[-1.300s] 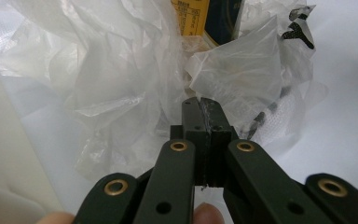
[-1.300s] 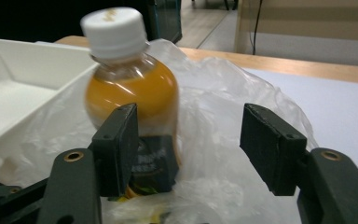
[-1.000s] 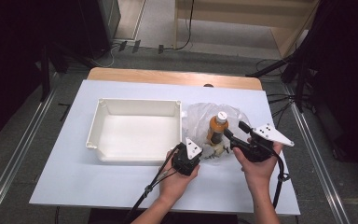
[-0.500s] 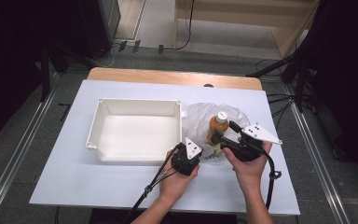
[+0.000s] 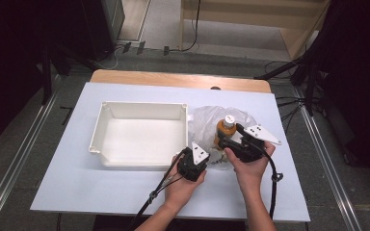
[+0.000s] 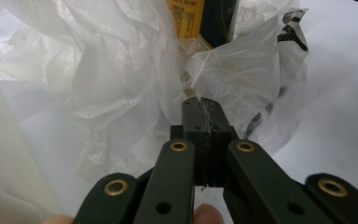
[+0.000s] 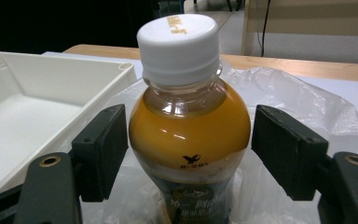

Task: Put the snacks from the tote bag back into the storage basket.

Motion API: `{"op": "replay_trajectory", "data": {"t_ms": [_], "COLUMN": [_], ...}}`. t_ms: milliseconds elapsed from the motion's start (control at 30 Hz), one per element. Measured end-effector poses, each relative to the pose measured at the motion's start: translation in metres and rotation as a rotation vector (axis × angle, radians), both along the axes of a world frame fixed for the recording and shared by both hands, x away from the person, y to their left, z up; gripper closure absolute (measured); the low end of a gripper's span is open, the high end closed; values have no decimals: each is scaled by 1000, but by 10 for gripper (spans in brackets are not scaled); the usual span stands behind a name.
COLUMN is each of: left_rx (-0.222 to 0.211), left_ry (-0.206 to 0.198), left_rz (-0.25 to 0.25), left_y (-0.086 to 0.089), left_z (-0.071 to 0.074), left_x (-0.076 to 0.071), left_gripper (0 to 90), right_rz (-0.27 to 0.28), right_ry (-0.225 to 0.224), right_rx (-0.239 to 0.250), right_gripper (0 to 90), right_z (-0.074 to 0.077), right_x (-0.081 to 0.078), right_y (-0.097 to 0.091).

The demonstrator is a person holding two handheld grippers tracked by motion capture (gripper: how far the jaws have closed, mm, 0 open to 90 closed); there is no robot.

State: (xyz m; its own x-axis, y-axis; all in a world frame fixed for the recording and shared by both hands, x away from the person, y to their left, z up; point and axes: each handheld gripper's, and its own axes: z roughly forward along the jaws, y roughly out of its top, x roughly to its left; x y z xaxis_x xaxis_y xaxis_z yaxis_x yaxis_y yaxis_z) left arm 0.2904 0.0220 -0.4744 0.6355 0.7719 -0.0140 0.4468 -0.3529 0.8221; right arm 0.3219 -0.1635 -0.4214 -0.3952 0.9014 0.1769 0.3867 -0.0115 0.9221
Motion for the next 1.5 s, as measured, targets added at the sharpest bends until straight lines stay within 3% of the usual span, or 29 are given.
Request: {"op": "replay_trajectory", "data": {"t_ms": [433,1067,1167,1500], "left_rx": [-1,-5,-6,-9], "left_ry": [1,5,2,1], "left_rz": [-5,2,2,8], "left_y": [1,2,1,1], "left_z": [0,0,0,0], "left_x": [-1,0,0,0], "left_gripper": [900,900,900,900], "right_rz": [-12,-24,-21,31], "right_ry": [31,68,66,-9], "right_rx": [-34,-2,5,-1], "right_gripper": [286,314,315,315], "right_z": [-12,-9,-3,35], "right_x": [11,13,11,-1], "right_y": [10,7,5,4]}}
